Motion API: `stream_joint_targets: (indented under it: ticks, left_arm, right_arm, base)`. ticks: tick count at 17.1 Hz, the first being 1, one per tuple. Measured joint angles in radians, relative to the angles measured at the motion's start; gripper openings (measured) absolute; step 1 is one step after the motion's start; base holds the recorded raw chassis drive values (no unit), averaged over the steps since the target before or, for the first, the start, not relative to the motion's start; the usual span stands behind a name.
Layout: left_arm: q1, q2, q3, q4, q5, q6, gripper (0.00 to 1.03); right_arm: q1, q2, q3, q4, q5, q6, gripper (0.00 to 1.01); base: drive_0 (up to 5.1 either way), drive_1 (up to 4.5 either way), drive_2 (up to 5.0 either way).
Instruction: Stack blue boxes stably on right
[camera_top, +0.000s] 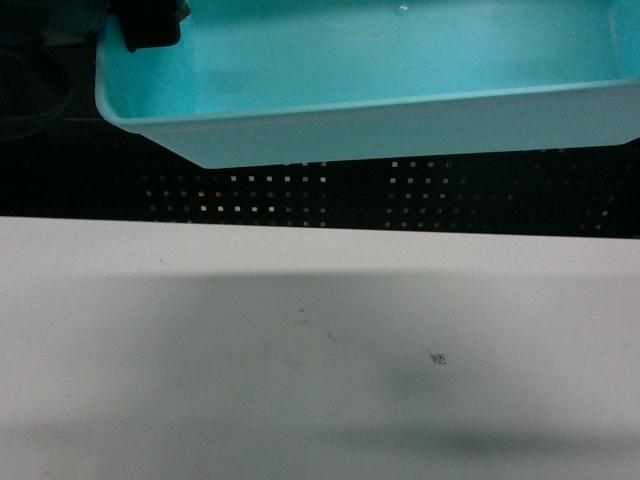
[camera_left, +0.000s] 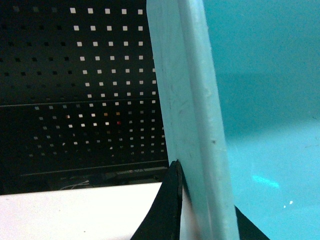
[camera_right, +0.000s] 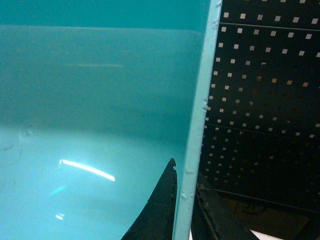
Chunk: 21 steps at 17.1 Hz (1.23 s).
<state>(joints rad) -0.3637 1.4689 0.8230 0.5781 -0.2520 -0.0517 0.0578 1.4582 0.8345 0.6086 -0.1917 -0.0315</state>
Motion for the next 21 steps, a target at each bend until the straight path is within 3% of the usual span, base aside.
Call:
stream_joint_targets:
  ticks: [6, 21]
  left_arm:
    - [0.0, -0.004, 0.0, -0.001, 0.0, 0.008, 0.06]
    - [0.0, -0.004, 0.0, 0.0, -0.001, 0.008, 0.06]
  right_arm:
    - [0.0, -0.001, -0.001, -0.002, 0.0, 0.006, 0.07]
    - [0.0, -0.001, -0.001, -0.004, 0.0, 0.007, 0.07]
  base:
    - [-0.2, -0.23, -0.2]
    - [-1.7, -1.72, -1.7]
